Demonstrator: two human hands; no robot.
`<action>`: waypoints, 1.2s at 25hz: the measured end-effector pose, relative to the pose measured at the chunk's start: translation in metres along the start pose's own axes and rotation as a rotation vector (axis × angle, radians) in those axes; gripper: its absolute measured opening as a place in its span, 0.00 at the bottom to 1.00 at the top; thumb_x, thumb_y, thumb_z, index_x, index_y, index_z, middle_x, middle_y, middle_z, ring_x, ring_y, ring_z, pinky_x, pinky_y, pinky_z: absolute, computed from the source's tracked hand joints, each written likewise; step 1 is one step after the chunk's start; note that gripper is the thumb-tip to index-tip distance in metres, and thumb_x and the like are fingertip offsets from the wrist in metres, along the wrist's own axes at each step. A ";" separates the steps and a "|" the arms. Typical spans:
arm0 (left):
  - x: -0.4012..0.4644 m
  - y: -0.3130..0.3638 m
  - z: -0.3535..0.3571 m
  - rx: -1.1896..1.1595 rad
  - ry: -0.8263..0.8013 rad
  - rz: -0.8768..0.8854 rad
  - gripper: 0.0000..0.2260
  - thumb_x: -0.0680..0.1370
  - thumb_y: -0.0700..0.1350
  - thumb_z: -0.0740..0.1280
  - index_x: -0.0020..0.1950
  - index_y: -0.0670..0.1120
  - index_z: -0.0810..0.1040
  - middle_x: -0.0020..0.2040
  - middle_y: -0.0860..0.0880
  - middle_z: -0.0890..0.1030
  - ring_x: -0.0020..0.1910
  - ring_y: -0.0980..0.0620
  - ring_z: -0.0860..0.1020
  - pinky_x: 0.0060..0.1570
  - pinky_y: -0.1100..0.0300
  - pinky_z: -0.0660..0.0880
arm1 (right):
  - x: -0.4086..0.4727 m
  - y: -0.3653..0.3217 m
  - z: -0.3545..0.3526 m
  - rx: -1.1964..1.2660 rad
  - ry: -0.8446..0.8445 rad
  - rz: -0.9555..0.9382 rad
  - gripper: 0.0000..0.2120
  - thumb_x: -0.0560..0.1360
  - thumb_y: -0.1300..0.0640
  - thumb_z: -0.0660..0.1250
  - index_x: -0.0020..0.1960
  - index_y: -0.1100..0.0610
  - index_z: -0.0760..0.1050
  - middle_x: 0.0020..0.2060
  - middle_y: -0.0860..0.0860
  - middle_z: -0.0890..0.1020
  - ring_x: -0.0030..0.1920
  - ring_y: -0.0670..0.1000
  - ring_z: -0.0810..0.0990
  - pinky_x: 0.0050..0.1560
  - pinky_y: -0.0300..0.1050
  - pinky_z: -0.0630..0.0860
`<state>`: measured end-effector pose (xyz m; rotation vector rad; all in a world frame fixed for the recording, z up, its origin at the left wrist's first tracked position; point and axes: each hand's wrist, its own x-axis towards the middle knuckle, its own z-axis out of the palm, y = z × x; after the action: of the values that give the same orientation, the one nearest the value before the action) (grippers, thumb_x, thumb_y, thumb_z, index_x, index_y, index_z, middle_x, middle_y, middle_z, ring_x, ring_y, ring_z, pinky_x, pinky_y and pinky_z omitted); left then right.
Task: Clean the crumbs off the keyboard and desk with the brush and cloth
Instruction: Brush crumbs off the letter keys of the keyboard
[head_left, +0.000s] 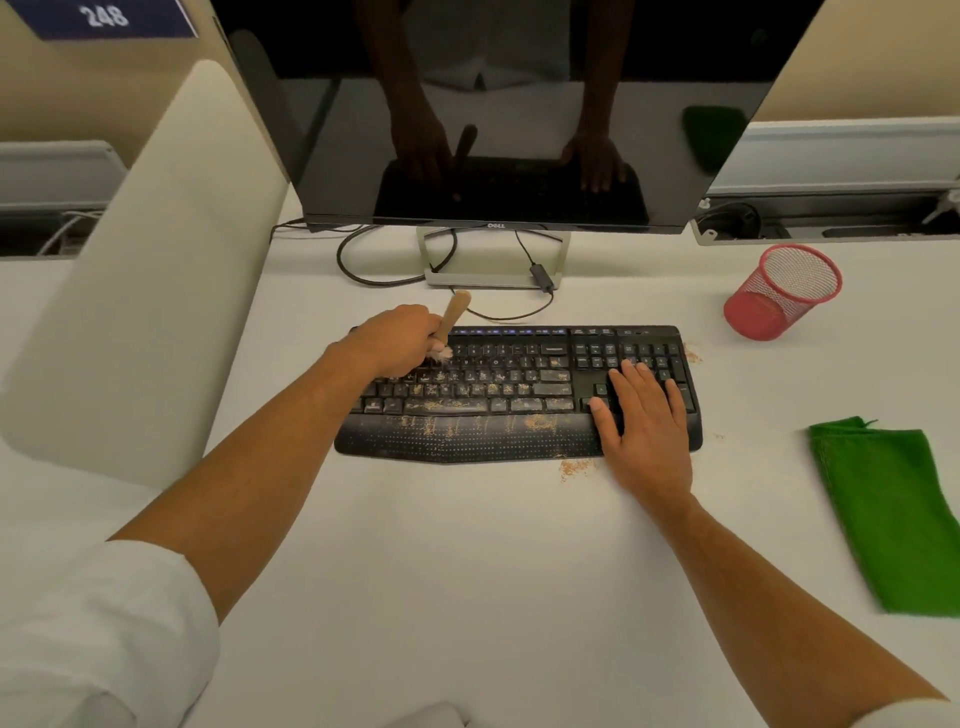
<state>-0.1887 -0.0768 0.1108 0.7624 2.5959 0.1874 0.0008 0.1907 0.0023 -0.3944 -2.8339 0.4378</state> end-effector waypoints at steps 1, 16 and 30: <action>-0.005 -0.011 -0.001 -0.008 0.010 -0.024 0.08 0.83 0.46 0.61 0.49 0.43 0.76 0.46 0.45 0.75 0.43 0.46 0.75 0.45 0.52 0.71 | 0.000 0.000 0.000 0.002 -0.001 0.003 0.29 0.83 0.40 0.51 0.75 0.56 0.68 0.74 0.53 0.70 0.78 0.52 0.61 0.80 0.52 0.47; -0.028 -0.083 -0.021 -0.116 0.221 -0.225 0.08 0.82 0.44 0.62 0.54 0.43 0.79 0.51 0.46 0.79 0.49 0.46 0.76 0.50 0.52 0.73 | 0.000 -0.001 0.000 -0.005 0.011 -0.001 0.29 0.82 0.41 0.51 0.74 0.57 0.70 0.74 0.54 0.71 0.77 0.52 0.63 0.80 0.52 0.48; -0.034 -0.107 -0.009 -0.028 0.096 -0.311 0.06 0.82 0.43 0.63 0.52 0.43 0.78 0.51 0.43 0.78 0.47 0.45 0.75 0.48 0.53 0.70 | 0.001 -0.001 0.001 -0.011 -0.008 0.014 0.28 0.82 0.41 0.51 0.75 0.56 0.69 0.74 0.53 0.70 0.78 0.52 0.62 0.80 0.52 0.48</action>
<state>-0.2191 -0.1855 0.1052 0.3393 2.7539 0.1693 -0.0006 0.1893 0.0016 -0.4163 -2.8436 0.4280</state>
